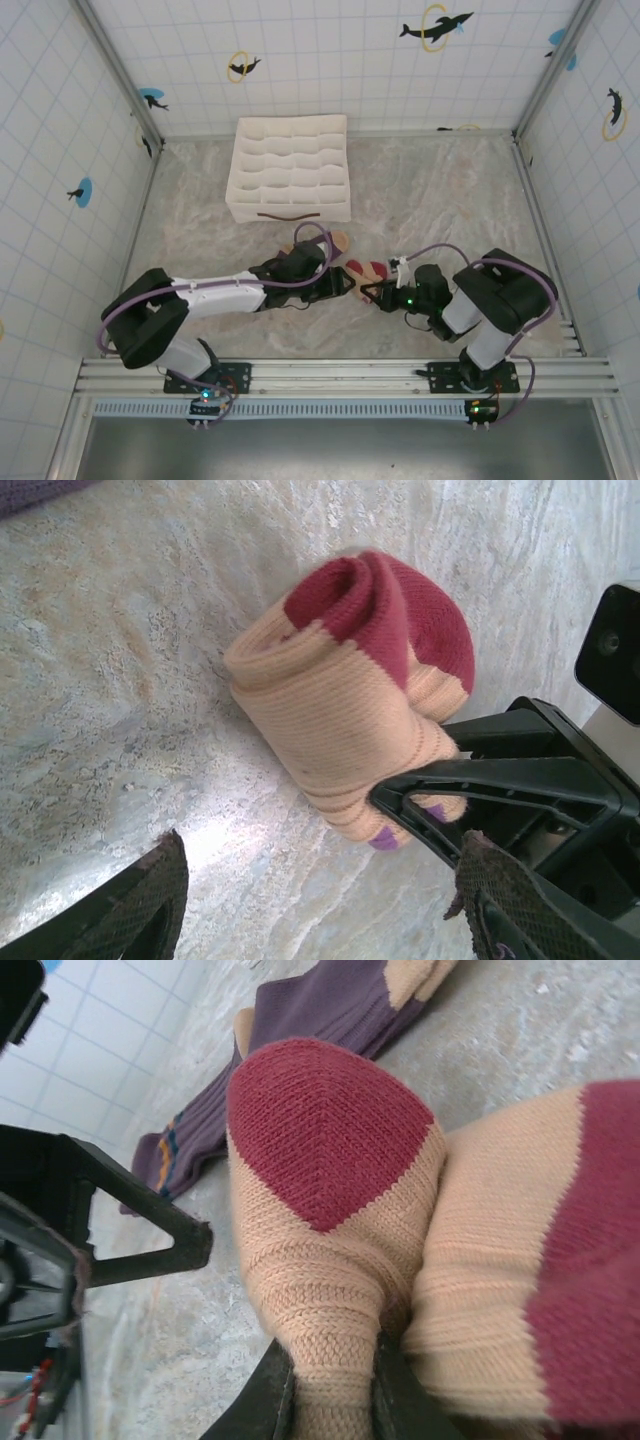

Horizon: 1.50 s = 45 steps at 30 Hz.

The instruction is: Roll the socks

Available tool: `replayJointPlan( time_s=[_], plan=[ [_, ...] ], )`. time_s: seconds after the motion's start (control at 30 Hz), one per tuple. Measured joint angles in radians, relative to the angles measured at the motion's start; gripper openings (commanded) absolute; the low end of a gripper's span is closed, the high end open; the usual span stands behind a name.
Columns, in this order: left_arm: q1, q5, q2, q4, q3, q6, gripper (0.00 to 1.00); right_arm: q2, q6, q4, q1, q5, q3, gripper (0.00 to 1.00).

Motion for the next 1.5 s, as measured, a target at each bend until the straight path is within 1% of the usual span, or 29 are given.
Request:
replayJointPlan(
  time_s=[0.2,0.37,0.47,0.73,0.87,0.97,1.1,1.23,1.3,1.43,1.5],
  plan=[
    [0.000,-0.013,0.074,0.025,0.005,0.002,0.71,0.076,0.108,0.089,-0.069,-0.093,-0.008,0.00],
    [-0.006,-0.027,0.141,0.043,0.054,-0.002,0.71,0.101,0.159,0.110,-0.097,-0.130,-0.004,0.00],
    [-0.010,-0.034,0.177,0.055,0.082,-0.004,0.68,0.108,0.185,0.118,-0.110,-0.144,-0.004,0.00],
    [-0.010,-0.033,0.249,0.092,0.132,-0.027,0.51,0.108,0.223,0.115,-0.127,-0.144,-0.001,0.00],
    [-0.012,-0.032,0.267,0.112,0.146,-0.046,0.37,0.108,0.241,0.114,-0.131,-0.141,-0.001,0.02],
    [-0.017,-0.038,0.272,0.113,0.155,-0.061,0.20,0.099,0.244,0.102,-0.132,-0.139,0.000,0.12],
    [-0.019,-0.043,0.272,0.093,0.172,-0.066,0.01,0.051,0.228,0.034,-0.134,-0.129,0.000,0.24],
    [-0.019,-0.040,0.272,0.074,0.179,-0.061,0.00,-0.075,0.170,-0.143,-0.127,-0.103,0.008,0.42],
    [-0.016,-0.039,0.271,0.064,0.179,-0.054,0.00,-0.172,0.120,-0.279,-0.110,-0.078,0.024,0.50],
    [-0.013,-0.038,0.262,0.031,0.186,-0.031,0.00,-0.336,0.018,-0.567,-0.058,0.007,0.081,0.58],
    [-0.010,-0.033,0.258,0.000,0.195,-0.012,0.00,-0.404,-0.035,-0.724,-0.021,0.079,0.126,0.62]
  ],
)
